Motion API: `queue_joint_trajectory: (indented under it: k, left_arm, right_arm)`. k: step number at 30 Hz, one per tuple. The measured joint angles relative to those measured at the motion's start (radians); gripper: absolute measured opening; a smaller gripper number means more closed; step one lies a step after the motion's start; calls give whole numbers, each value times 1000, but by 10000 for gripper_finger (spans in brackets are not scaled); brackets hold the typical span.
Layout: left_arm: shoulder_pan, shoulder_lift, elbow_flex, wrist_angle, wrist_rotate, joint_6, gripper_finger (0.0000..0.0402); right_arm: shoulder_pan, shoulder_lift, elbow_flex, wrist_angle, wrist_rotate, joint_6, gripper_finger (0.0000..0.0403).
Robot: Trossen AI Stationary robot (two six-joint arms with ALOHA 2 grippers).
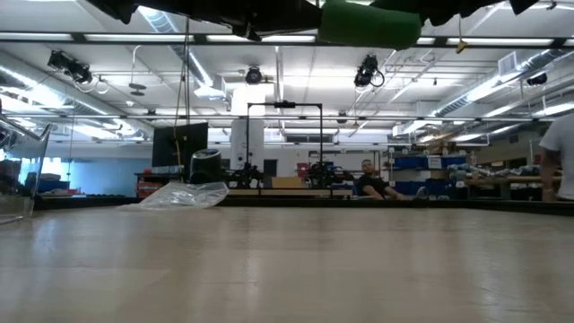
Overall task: Roll bandage
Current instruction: Roll the green bandage
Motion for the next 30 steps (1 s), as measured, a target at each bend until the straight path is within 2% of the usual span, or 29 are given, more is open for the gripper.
queue_joint_trajectory:
  k: [8, 19, 25, 28, 30]
  left_arm:
    - [0, 0, 0, -4, -3, 17, 3]
    - [0, 0, 0, -27, -5, 17, 3]
    - [4, 0, 0, -43, -23, 14, 3]
    - [13, -1, 0, -64, -16, -35, 3]
    - [29, -7, 4, -143, 11, -105, 3]
  right_arm:
    - [3, 0, -88, 78, 12, 57, 5]
    - [-29, -43, -96, 148, 15, 51, 10]
    - [-35, -13, -96, 129, -41, 50, 2]
    - [-36, -3, -96, 111, -23, 49, 5]
    - [-41, -18, -96, 80, 11, 39, 11]
